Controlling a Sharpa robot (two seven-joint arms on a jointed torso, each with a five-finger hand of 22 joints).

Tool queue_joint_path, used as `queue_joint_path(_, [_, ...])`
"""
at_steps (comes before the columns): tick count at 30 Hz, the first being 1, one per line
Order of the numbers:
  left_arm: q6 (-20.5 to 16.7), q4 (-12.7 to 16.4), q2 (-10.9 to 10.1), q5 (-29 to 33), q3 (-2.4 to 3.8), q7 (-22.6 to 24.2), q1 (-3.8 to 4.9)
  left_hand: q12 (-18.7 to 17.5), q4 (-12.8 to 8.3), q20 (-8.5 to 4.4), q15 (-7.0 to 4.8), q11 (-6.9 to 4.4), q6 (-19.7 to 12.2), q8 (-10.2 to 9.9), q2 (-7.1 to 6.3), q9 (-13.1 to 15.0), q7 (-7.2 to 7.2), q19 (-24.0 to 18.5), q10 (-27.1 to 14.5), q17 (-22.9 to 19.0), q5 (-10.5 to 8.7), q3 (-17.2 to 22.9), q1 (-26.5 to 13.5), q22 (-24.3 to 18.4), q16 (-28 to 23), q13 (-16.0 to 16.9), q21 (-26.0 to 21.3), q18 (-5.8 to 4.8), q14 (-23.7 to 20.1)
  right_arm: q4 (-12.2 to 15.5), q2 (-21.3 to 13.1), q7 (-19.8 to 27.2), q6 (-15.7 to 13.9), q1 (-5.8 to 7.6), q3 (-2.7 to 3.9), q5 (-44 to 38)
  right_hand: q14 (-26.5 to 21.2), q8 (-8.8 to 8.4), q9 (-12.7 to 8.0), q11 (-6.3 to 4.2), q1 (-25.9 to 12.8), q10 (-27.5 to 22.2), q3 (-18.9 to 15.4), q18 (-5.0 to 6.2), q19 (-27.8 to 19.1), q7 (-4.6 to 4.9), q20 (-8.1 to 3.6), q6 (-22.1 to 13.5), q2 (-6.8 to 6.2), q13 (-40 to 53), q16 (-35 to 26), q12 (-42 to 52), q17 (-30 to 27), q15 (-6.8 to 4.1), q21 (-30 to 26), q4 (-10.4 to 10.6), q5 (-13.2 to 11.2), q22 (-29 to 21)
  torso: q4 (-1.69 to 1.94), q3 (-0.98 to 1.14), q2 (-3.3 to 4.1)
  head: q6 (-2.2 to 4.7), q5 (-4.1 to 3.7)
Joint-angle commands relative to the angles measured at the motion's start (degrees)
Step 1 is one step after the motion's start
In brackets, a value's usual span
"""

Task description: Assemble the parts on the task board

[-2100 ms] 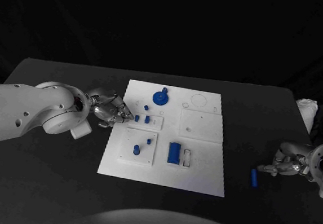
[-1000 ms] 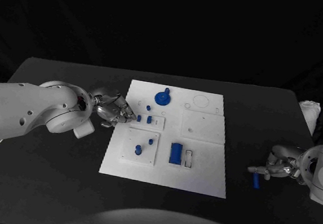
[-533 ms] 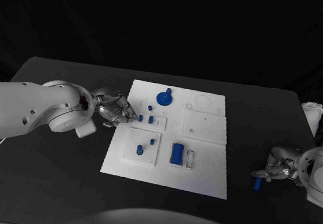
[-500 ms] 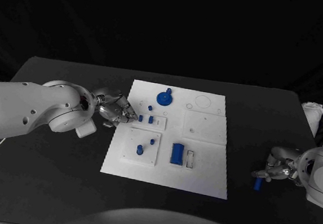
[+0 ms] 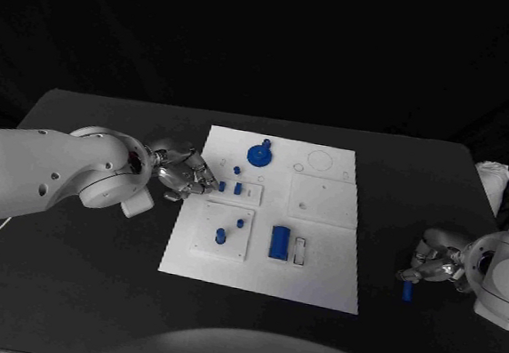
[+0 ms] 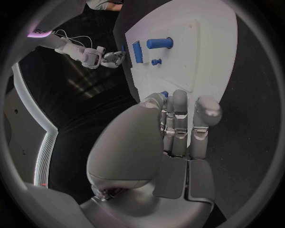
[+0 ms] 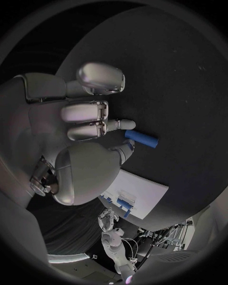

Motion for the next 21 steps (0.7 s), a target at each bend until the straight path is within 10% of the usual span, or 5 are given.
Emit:
queue_joint_path(1, [1.03,0.03,0.19,-0.05,0.04,-0.07,0.06,0.34,0.03,-0.15,-0.01,0.07,0.15,0.20,-0.31,0.00,-0.17,-0.37,-0.43,-0.08,0.19,0.38,-0.15,6.61,0.02,0.09,-0.29,0.11,-0.32,-0.90,0.31,-1.29,0.03,-1.77,-1.49,2.16,4.39,-2.66,-25.05,-0.51,1.33,5.96,6.78,0.63,-0.15,-0.44,-0.44,0.58,0.52,15.08,-0.37,0.22,8.37,-0.31,-0.39,-6.31,1.07,8.20,0.03,0.01,-0.01,0.00,-0.02])
queue_joint_path(21, [1.15,-0.13,0.31,-0.10,0.04,-0.28,0.05,0.33,0.03,-0.14,0.00,0.08,0.14,0.20,-0.30,-0.01,-0.16,-0.43,-0.55,-0.10,0.19,0.42,-0.20,6.58,0.01,0.11,-0.38,0.13,-0.37,-0.55,-0.17,-1.07,-2.41,-0.29,-1.47,10.50,4.09,1.32,-18.60,-1.20,0.71,5.96,10.38,0.86,-0.32,-1.22,-0.98,0.01,0.66,15.08,-1.43,0.22,6.73,-0.89,-2.21,-10.43,-0.61,7.97,-0.01,0.01,-0.03,0.00,0.32])
